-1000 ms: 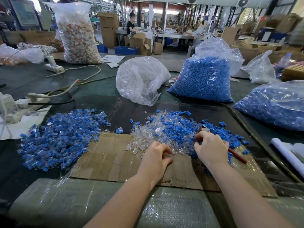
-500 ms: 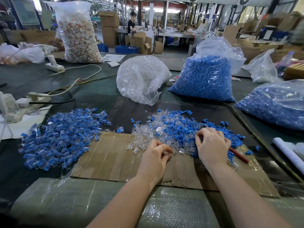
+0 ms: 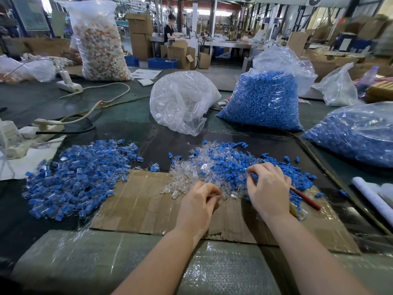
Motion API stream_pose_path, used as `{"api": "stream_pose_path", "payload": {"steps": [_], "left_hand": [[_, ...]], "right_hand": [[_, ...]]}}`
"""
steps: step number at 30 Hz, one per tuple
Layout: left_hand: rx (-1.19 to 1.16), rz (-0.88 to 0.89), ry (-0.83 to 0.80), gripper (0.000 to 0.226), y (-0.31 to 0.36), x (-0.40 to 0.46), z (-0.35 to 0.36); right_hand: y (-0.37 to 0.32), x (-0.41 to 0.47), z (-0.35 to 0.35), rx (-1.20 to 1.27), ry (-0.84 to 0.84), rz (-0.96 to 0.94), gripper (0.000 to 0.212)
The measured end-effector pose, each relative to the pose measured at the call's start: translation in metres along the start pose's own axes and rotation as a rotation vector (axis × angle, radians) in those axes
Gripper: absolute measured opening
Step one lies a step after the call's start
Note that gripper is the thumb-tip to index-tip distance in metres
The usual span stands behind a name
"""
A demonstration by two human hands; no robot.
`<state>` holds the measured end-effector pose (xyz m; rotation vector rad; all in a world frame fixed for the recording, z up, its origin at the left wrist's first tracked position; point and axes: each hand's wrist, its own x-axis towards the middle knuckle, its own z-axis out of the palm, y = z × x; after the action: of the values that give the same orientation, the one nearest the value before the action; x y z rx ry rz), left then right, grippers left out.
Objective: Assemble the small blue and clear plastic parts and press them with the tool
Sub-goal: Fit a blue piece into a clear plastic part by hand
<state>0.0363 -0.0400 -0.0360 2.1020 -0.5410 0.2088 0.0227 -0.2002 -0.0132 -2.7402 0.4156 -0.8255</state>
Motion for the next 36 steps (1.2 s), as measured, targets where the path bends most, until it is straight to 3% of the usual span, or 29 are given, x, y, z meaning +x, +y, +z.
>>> {"api": "stream_pose_path", "payload": {"steps": [4,9,12,19,25,30,36], "left_hand": [[-0.004,0.002,0.007,0.005,0.001,-0.001,-0.001],[-0.052,-0.006,0.035,0.006,0.000,0.000,-0.001],[-0.096,-0.028,0.057,0.004,-0.002,0.000,-0.002],[-0.255,-0.125,0.083,0.029,-0.006,0.001,-0.001],[-0.239,-0.117,0.099,0.033,-0.006,0.002,-0.002],[-0.433,-0.239,0.099,0.029,-0.007,0.003,0.000],[-0.504,-0.281,0.065,0.025,-0.008,0.004,0.001]], "right_hand": [[-0.014,0.001,0.001,0.032,-0.034,-0.146,0.012],[-0.022,0.002,0.005,-0.117,-0.123,-0.233,0.014],[-0.023,0.002,0.004,-0.114,-0.104,-0.217,0.013],[-0.029,-0.026,0.004,0.326,0.014,-0.100,0.005],[-0.028,-0.041,0.015,0.390,0.026,-0.063,0.008],[-0.029,-0.045,0.014,0.400,-0.009,-0.110,0.012],[-0.031,-0.046,0.012,0.373,-0.025,-0.150,0.015]]}}
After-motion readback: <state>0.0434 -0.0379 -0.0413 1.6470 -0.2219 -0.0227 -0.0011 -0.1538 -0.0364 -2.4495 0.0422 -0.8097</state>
